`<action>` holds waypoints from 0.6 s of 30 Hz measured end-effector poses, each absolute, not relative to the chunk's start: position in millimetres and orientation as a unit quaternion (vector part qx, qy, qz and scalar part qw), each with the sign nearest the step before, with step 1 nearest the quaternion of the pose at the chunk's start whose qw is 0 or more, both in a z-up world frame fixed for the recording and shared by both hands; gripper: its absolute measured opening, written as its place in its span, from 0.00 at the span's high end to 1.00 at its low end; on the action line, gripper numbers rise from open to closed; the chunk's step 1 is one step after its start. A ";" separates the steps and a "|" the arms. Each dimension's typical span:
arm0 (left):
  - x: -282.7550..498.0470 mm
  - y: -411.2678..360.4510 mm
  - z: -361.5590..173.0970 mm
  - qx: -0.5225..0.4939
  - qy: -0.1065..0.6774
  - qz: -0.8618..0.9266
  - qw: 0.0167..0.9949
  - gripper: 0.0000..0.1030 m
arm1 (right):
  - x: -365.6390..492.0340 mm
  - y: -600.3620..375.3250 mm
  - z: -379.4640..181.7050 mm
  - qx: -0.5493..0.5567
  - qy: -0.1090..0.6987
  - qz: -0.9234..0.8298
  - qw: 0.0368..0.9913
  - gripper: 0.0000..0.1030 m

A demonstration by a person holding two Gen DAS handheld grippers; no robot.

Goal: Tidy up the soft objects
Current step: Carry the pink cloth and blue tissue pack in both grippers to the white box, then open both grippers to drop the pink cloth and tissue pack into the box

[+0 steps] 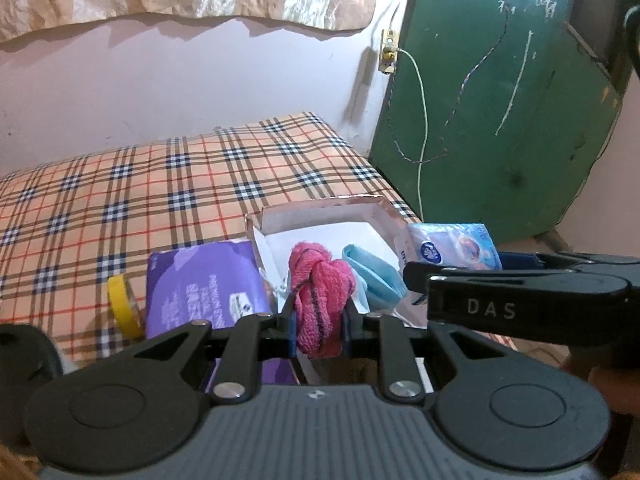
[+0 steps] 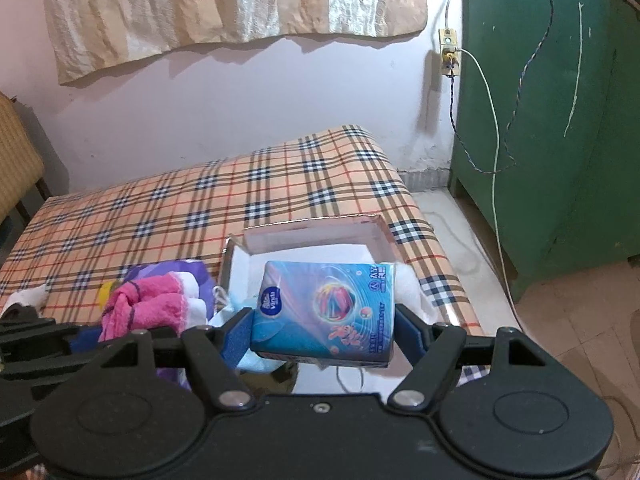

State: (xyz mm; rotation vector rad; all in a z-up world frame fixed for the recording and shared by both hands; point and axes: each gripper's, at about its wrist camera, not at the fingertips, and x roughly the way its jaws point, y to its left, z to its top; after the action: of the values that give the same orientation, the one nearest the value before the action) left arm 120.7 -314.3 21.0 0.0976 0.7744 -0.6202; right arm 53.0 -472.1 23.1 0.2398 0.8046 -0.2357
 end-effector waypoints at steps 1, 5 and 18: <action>125.5 -318.1 19.8 0.049 0.372 -0.295 0.879 0.78 | 57.4 -475.3 21.6 0.117 0.391 -0.115 0.906 0.16; 141.9 -326.3 16.7 0.045 0.378 -0.291 0.878 0.78 | 72.8 -487.0 20.6 0.119 0.392 -0.112 0.905 0.15; 174.8 -348.9 5.2 0.030 0.374 -0.300 0.877 0.61 | 113.6 -510.5 10.2 0.133 0.388 -0.108 0.906 0.13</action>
State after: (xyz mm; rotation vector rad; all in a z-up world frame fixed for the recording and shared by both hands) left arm 174.8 -348.9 5.2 0.0636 0.7798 -0.6256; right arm 113.6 -510.5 10.2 0.2750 0.8008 -0.2220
